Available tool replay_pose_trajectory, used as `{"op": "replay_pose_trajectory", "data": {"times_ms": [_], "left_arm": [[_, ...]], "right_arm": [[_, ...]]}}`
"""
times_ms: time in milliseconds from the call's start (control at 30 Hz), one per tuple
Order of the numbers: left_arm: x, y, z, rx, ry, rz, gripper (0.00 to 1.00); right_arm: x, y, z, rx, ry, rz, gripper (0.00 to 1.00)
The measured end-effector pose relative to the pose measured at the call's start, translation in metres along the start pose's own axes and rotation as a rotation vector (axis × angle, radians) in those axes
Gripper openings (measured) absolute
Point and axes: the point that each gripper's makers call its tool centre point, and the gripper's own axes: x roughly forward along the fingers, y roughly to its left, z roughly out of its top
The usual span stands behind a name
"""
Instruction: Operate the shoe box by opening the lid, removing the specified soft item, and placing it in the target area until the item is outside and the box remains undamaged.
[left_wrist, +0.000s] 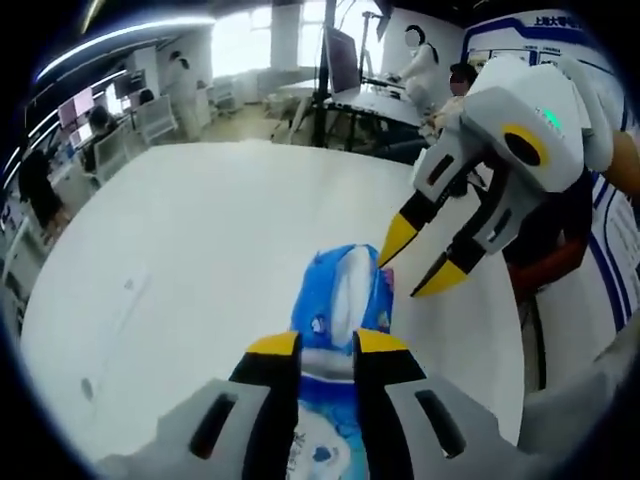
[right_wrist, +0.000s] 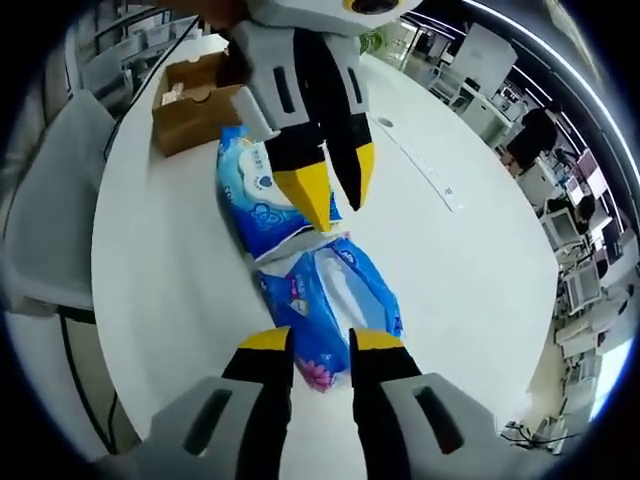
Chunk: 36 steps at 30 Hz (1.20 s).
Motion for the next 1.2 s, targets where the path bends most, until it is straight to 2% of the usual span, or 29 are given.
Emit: {"op": "replay_pose_trajectory", "data": {"times_ms": [333, 533, 900, 1200], "left_arm": [[-0.033, -0.011, -0.023, -0.004, -0.001, 0.017, 0.24], [-0.051, -0.018, -0.029, -0.027, -0.021, 0.03, 0.29], [-0.089, -0.033, -0.043, -0.069, -0.072, 0.046, 0.4], [-0.125, -0.04, -0.054, -0.105, -0.119, 0.079, 0.49]], "right_arm": [[-0.011, 0.008, 0.018, 0.009, -0.027, -0.011, 0.26], [-0.016, 0.016, 0.031, 0.024, -0.054, -0.012, 0.3], [-0.024, 0.036, 0.06, 0.044, -0.092, 0.031, 0.39], [-0.025, 0.054, 0.082, 0.021, -0.098, 0.081, 0.41]]}}
